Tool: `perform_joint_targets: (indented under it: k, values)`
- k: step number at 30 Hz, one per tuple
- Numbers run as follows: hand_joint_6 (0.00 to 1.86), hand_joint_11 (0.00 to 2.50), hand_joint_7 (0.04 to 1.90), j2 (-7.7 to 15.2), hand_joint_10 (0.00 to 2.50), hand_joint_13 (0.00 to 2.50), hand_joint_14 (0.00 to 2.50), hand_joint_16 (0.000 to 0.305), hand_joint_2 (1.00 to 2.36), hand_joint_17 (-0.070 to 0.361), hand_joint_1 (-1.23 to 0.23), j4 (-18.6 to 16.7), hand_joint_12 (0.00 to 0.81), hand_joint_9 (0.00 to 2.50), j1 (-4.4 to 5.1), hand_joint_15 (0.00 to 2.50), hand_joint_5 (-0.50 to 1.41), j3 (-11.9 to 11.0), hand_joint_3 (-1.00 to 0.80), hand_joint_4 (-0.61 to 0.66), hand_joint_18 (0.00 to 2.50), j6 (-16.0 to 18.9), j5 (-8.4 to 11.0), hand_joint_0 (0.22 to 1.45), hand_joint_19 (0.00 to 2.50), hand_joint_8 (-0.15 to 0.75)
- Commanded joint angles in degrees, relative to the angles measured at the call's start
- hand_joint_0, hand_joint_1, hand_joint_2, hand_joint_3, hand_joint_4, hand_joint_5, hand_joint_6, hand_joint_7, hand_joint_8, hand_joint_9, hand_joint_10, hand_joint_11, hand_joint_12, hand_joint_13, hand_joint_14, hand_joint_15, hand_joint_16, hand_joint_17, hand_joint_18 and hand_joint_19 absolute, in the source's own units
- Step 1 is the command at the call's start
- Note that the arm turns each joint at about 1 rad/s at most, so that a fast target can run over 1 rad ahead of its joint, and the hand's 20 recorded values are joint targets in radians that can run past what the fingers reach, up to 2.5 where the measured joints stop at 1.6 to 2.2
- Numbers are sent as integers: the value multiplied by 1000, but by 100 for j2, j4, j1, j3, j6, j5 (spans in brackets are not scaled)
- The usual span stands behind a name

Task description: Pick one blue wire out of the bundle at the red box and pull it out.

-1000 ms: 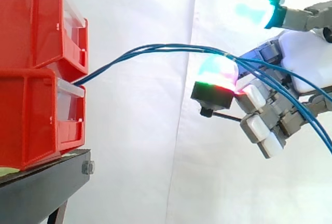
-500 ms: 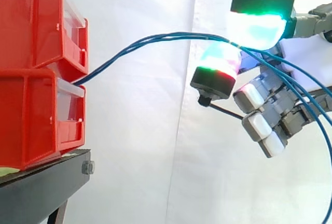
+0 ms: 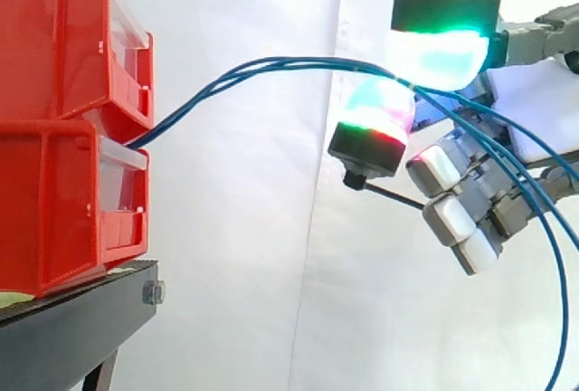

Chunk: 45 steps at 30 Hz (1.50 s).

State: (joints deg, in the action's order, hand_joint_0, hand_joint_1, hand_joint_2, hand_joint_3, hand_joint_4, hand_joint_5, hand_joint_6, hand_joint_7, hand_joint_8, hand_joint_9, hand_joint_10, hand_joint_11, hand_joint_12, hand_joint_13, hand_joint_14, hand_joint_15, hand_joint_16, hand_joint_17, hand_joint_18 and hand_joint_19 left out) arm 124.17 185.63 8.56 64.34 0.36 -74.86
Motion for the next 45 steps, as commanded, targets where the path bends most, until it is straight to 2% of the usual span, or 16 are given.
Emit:
perform_joint_targets:
  k: [1,8,12,13,16,20,23,24,25,28,30,35,45]
  values:
    - [855,620,757,2,10,883,16,43,1001,97,-548,8,408,945,5,545,-203,0,-145,116,671,8,6,612,609,350]
    - [831,624,797,2,14,881,19,43,1005,96,-502,35,407,955,14,549,-189,0,-215,120,665,17,6,592,621,356]
    - [816,649,855,2,17,851,19,35,1009,78,-453,35,369,930,14,574,-190,0,-350,86,607,17,6,557,674,325]
    - [820,653,863,2,16,858,20,35,1005,79,-420,35,372,932,14,575,-190,0,-424,85,622,17,6,543,669,330]
    - [827,661,880,2,15,863,20,35,1000,80,-391,35,374,937,23,574,-192,0,-490,95,635,17,6,530,660,339]
    - [848,659,852,2,13,873,18,38,1000,85,-392,35,385,946,23,569,-193,0,-500,115,654,17,6,497,649,343]
    - [861,665,834,2,13,879,18,40,1000,89,-482,35,397,952,23,564,-193,0,-500,130,671,17,6,475,633,351]
    - [870,663,825,2,12,870,20,39,1000,88,-563,43,395,943,23,560,-197,0,-500,112,671,17,6,487,617,341]
    - [875,681,836,-6,13,856,18,37,1000,83,-642,43,377,936,23,559,-200,0,-500,79,668,17,-2,517,613,326]
    - [893,686,860,-6,13,848,21,34,1000,76,-722,43,360,919,14,554,-209,0,-500,18,681,17,6,588,609,304]
    - [909,689,851,-6,14,861,19,33,1007,74,-761,43,352,911,23,543,-218,0,-421,-42,704,17,6,657,584,290]
    - [931,685,872,2,15,888,20,32,1016,72,-782,43,347,919,23,534,-231,0,-294,-159,752,17,6,707,562,286]
    - [917,692,874,2,12,907,18,32,1016,72,-791,52,344,946,23,549,-235,0,-249,-163,768,17,6,734,579,282]
